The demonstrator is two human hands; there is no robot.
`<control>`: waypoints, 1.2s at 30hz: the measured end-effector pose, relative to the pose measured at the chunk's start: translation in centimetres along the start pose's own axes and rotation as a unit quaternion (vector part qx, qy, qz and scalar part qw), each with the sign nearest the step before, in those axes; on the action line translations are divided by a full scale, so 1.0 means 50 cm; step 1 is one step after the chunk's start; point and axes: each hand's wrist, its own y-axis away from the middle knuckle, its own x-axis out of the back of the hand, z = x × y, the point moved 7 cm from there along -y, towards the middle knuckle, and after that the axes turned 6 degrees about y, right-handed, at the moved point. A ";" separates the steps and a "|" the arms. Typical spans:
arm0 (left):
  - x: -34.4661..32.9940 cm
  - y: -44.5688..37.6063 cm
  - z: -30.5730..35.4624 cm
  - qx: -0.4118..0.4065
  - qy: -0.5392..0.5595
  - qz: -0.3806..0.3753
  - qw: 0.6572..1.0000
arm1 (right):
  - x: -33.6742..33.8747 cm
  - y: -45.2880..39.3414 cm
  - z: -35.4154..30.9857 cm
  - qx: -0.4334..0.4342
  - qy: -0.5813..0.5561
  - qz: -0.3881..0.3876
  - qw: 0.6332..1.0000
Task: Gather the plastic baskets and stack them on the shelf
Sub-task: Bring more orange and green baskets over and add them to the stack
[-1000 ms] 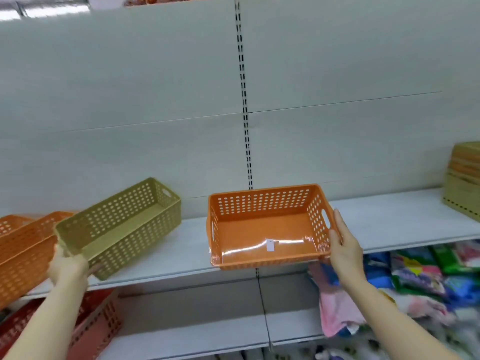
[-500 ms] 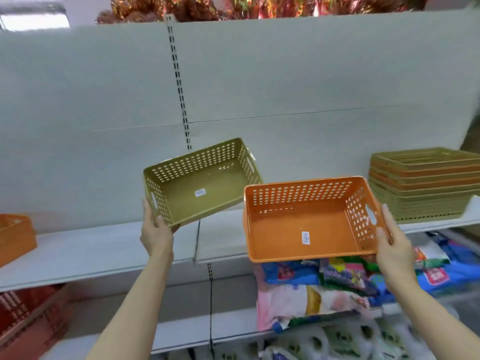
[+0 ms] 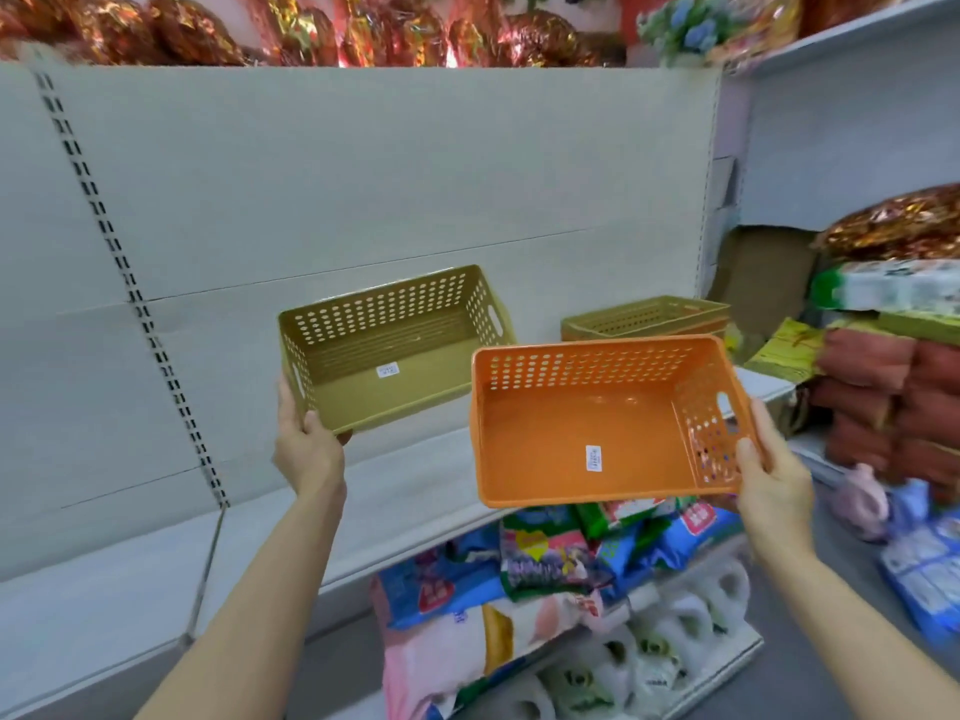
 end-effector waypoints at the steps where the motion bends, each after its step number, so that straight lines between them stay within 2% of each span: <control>1: -0.033 0.005 0.003 0.000 0.007 0.000 1.000 | 0.013 -0.024 0.000 0.008 -0.009 0.005 1.000; 7: -0.229 0.064 0.035 -0.018 0.050 -0.002 0.999 | 0.090 -0.176 0.003 0.047 -0.041 0.033 0.998; 22: -0.714 0.195 0.044 0.037 0.107 -0.004 0.994 | 0.233 -0.584 0.103 0.097 -0.072 0.033 0.992; 28: -0.821 0.213 0.035 0.107 0.114 0.016 0.988 | 0.260 -0.720 0.083 0.108 -0.135 0.029 0.984; 33: -0.865 0.218 0.015 0.088 0.045 0.019 0.995 | 0.248 -0.808 0.087 0.097 -0.218 0.034 0.971; 36: -0.895 0.238 -0.020 0.078 0.013 0.022 0.997 | 0.201 -0.852 0.074 0.101 -0.205 0.024 0.973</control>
